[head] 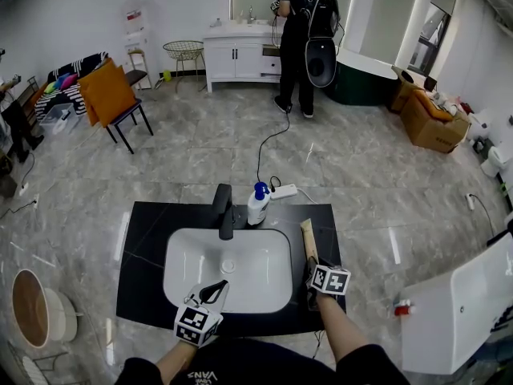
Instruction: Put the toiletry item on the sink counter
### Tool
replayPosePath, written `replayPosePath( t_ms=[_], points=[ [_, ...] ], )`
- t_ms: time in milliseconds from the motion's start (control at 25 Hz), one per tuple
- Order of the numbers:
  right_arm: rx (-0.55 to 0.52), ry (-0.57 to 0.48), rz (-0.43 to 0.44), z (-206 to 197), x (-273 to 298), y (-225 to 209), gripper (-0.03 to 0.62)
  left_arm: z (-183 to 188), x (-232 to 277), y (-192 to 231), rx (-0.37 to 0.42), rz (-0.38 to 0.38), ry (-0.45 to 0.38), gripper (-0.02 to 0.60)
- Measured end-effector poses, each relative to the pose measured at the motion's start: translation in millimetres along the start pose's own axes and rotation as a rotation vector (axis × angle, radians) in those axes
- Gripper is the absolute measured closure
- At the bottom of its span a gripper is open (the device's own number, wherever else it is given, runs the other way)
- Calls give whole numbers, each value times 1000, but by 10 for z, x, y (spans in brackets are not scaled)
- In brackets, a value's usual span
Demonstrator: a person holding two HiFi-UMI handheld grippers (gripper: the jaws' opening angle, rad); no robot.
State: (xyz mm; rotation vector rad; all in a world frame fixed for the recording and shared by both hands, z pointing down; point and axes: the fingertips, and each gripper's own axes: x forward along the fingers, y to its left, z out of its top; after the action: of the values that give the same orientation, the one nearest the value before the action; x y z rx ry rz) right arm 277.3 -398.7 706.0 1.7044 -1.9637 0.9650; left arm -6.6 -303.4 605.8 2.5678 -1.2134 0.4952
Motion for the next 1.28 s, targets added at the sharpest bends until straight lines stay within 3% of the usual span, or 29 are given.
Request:
replayPosePath(
  t_ms=[560,920,1280],
  points=[
    [21,-10,-40,-47,-161,-115,461,19,-95,-68,4,26,-17,572],
    [72,-76,1,-33,-460,-19,459,48,-149,-213,8,27,-37,572],
    [58,-225,127,83,-1105,404,592,87,-354,-409,-16,43,-64,572]
  ],
)
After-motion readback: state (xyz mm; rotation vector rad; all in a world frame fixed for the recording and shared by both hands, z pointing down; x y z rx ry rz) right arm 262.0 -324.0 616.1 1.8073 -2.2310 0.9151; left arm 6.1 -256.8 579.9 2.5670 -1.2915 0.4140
